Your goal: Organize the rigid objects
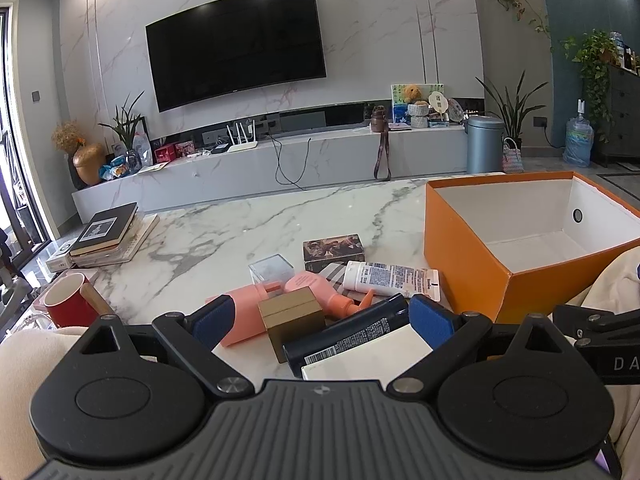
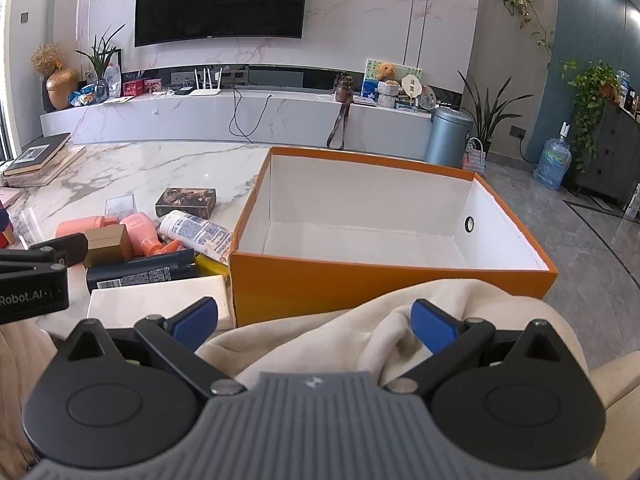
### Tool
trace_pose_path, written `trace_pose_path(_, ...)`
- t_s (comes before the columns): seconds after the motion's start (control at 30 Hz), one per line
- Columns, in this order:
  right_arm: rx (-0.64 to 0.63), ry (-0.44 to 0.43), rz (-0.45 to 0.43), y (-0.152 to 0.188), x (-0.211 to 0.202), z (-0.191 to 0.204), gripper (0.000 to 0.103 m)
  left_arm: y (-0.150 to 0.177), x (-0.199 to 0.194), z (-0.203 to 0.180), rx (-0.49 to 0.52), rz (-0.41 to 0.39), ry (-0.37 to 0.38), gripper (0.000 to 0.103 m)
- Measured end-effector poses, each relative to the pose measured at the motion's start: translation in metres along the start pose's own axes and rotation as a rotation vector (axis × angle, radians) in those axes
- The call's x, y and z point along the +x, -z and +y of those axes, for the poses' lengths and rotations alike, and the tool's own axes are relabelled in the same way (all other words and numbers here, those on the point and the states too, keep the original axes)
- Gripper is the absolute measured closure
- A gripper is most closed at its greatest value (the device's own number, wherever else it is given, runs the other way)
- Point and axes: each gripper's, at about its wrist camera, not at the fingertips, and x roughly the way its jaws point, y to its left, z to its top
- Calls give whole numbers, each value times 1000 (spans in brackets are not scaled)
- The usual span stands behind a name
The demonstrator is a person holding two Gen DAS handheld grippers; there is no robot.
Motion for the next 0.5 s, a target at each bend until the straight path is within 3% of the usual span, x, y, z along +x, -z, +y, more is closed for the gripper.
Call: trace_pose_path(0.5,-3,0,5,0,0,0,2,4,4,1,-3,6,1,0)
